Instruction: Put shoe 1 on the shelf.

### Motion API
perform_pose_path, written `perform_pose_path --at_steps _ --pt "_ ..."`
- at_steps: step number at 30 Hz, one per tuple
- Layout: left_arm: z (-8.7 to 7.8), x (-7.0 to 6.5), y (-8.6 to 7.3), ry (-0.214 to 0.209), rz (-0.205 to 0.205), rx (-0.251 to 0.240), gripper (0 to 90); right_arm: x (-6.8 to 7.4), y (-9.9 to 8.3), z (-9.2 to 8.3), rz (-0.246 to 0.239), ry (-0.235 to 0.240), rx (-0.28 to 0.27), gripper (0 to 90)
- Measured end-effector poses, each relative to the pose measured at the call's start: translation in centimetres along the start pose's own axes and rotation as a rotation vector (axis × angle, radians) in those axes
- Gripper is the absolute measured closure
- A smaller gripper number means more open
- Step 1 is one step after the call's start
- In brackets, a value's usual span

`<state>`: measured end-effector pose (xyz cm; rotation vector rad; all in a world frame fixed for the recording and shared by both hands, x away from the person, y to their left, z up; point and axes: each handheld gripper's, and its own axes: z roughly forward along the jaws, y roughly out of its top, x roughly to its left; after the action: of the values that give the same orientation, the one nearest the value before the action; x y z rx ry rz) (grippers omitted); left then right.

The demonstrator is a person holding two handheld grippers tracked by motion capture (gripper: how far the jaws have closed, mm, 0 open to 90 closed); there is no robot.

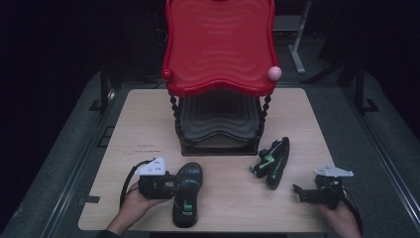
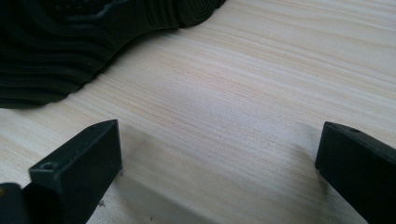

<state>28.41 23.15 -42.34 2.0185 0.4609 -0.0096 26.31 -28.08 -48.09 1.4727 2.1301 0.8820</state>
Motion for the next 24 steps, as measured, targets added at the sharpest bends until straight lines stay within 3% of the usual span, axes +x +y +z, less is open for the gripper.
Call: perform_pose_path --at_steps 16,24 --pt "-0.6 -1.3 3.5 -0.075 0.039 -0.072 67.6 0.0 0.0 0.0 0.000 0.000 0.000 0.0" --pt "-0.4 -1.5 5.6 -0.093 0.065 -0.062 67.8 0.0 0.0 0.0 0.000 0.000 0.000 0.0"
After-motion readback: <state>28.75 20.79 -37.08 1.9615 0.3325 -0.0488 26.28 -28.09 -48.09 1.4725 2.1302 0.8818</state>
